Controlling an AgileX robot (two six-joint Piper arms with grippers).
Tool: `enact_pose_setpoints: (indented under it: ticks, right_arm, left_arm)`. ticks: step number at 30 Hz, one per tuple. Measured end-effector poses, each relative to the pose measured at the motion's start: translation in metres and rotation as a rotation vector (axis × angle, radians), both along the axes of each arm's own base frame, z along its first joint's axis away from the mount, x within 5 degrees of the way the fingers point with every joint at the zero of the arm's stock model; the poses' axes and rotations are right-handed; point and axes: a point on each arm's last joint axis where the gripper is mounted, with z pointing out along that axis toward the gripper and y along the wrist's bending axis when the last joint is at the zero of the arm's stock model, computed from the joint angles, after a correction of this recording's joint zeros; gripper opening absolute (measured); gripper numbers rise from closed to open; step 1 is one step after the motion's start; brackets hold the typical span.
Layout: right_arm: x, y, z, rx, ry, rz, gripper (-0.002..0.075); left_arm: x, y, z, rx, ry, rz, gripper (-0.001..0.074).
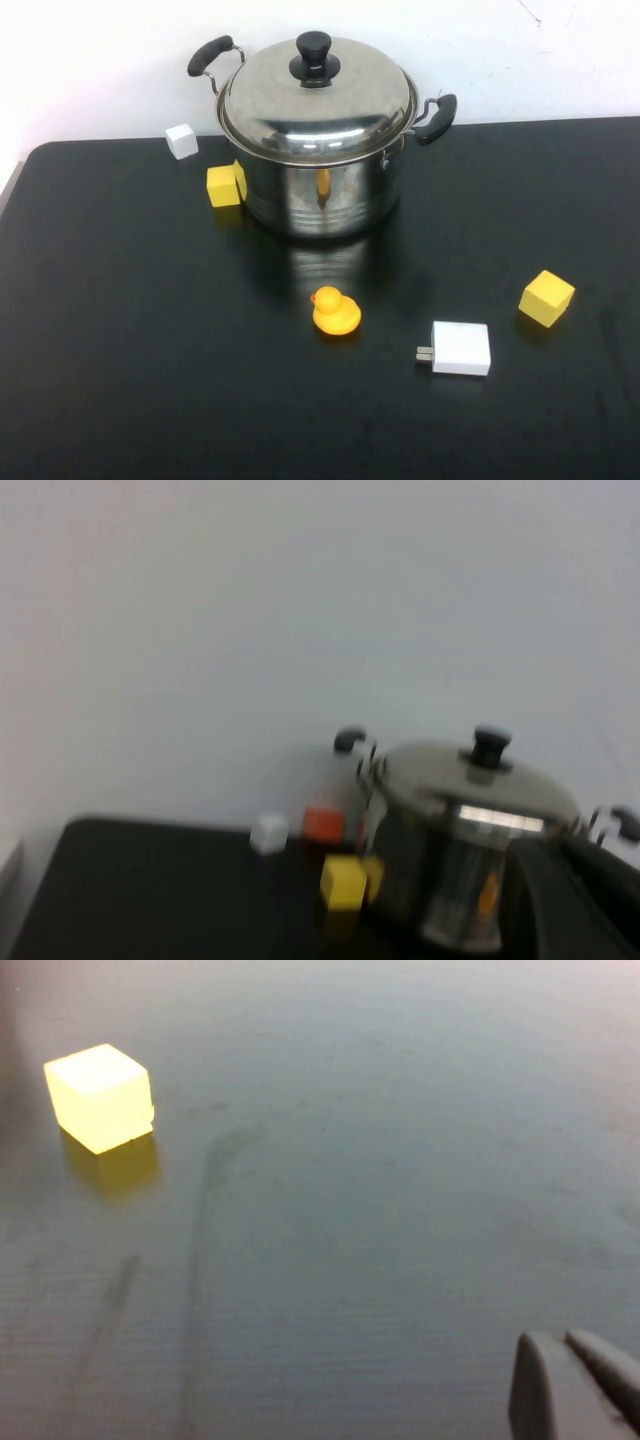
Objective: Cover the pot
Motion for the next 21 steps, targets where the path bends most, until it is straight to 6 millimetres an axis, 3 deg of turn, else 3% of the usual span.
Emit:
enact_pose_setpoints:
  ticks: [21]
  right_arm:
    - [0.0, 0.0, 0.0, 0.0, 0.0, 0.0, -0.0002]
  left_arm:
    - [0.037, -0.011, -0.116, 0.105, 0.371, 0.004, 0.0]
